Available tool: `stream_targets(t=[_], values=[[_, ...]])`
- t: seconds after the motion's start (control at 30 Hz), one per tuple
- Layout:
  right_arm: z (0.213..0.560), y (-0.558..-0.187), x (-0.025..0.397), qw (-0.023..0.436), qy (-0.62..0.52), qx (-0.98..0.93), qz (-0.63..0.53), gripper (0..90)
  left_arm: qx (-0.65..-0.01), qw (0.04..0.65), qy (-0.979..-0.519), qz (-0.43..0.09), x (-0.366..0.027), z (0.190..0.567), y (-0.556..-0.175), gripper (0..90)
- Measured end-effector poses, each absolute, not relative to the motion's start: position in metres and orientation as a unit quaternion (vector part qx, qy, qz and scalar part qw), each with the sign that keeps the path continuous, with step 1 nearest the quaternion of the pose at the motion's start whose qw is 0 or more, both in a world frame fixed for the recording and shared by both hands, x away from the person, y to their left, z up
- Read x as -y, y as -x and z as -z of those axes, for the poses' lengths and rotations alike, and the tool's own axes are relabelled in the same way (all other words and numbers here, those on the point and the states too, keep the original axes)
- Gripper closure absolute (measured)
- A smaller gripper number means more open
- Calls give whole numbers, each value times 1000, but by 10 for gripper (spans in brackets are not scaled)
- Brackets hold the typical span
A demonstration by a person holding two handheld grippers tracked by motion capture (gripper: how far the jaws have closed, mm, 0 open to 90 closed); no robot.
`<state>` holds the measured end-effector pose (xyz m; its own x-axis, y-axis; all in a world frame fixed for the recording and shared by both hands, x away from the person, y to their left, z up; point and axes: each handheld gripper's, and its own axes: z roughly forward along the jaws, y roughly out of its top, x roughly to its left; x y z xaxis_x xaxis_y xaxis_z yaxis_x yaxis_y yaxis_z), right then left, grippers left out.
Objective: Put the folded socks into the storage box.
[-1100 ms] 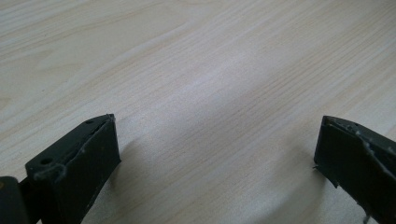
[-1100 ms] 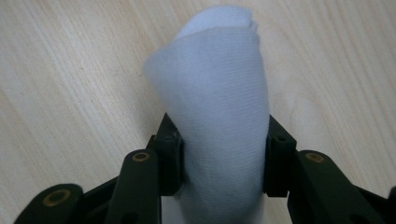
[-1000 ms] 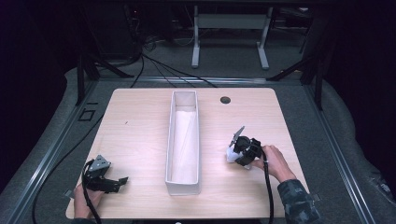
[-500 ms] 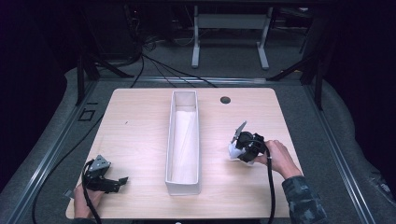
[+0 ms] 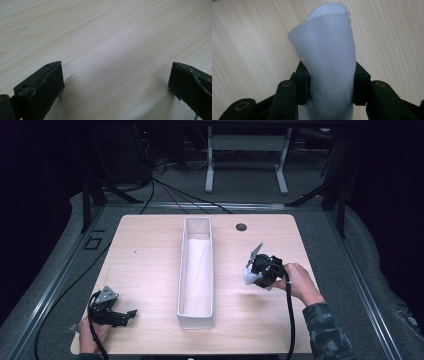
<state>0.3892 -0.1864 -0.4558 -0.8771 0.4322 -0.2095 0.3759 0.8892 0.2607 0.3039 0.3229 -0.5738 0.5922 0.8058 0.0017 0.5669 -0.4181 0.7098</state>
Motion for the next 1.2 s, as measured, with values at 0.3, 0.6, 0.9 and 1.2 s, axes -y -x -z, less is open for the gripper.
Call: stream_targets(t=[0.3, 0.6, 0.9, 1.2], values=[[438, -390, 180, 136, -206, -962, -111, 588, -417, 343, -824, -174, -323, 574, -304, 0], [425, -392, 174, 141, -200, -963, -114, 587, -417, 343, -824, -174, -323, 574, -304, 0], [408, -394, 167, 149, -193, -963, -115, 586, -417, 343, -824, -174, -323, 574, -304, 0], [396, -395, 157, 153, -184, -964, -113, 586, -417, 343, -823, -174, -323, 574, -304, 0]])
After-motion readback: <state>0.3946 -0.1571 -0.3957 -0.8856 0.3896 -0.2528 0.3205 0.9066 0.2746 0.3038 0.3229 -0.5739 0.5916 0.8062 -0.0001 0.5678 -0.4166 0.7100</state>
